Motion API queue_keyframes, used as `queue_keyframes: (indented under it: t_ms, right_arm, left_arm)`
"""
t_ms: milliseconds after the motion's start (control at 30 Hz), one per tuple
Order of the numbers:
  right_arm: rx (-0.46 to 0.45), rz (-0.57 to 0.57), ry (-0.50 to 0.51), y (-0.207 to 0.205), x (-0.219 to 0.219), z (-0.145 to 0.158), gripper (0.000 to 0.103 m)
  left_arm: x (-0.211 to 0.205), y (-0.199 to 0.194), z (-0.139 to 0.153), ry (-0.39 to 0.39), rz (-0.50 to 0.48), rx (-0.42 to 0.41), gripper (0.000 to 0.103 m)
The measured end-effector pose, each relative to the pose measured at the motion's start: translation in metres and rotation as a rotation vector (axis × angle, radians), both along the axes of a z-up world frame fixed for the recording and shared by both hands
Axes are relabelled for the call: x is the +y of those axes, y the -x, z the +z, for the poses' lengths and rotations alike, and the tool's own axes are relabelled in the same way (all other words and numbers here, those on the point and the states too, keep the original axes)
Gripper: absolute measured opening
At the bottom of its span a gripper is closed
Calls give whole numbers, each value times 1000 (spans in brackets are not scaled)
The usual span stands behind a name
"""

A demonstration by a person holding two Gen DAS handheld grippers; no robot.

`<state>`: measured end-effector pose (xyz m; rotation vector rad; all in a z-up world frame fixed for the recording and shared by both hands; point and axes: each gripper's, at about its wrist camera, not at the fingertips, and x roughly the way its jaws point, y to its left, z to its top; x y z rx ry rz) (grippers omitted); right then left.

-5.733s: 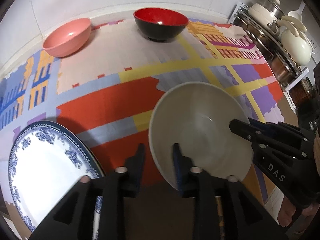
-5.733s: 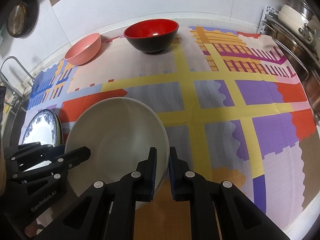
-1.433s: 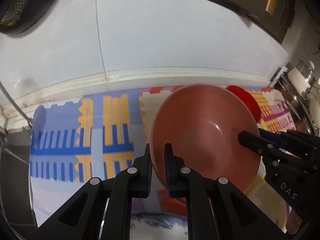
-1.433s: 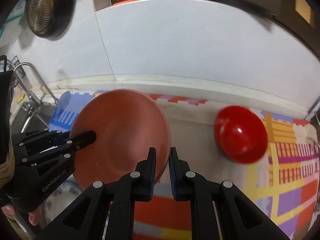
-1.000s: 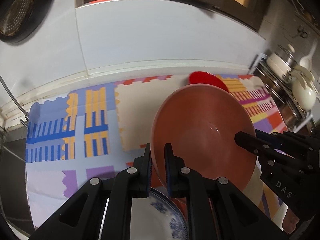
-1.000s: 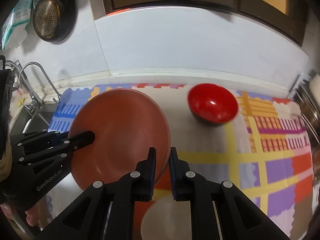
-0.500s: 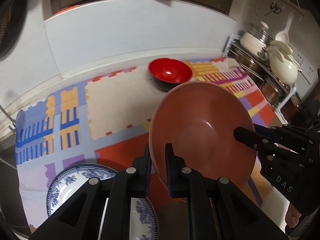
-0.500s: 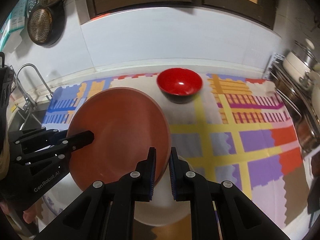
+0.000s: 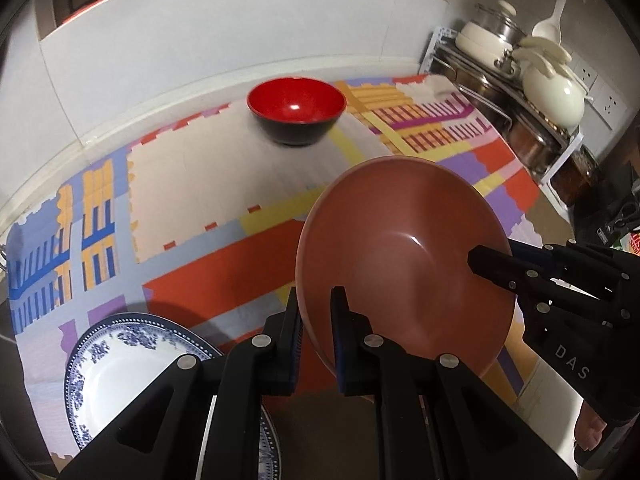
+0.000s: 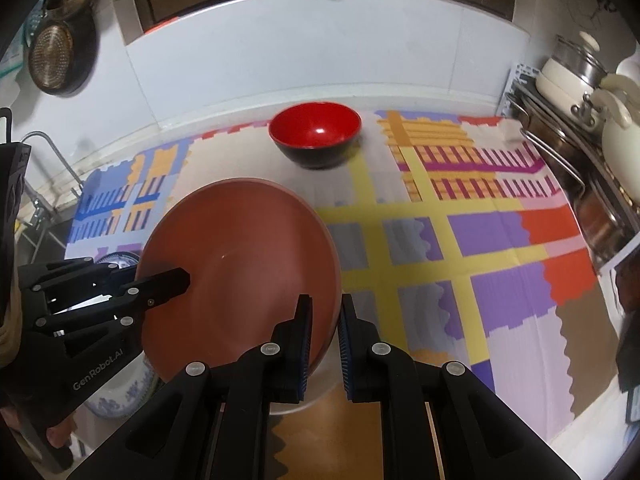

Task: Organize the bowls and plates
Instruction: 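Carry the pink bowl with both grippers over the white bowl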

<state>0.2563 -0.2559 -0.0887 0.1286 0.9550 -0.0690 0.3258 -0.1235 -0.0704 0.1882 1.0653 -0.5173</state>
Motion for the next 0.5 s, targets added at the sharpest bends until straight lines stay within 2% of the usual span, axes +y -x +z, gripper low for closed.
queue_keyframes:
  t_ms: [500]
  right_arm:
    - [92,-7,-31,4,-8,-31,14]
  left_arm:
    - [-10,2,-27,-40,-9,63,14]
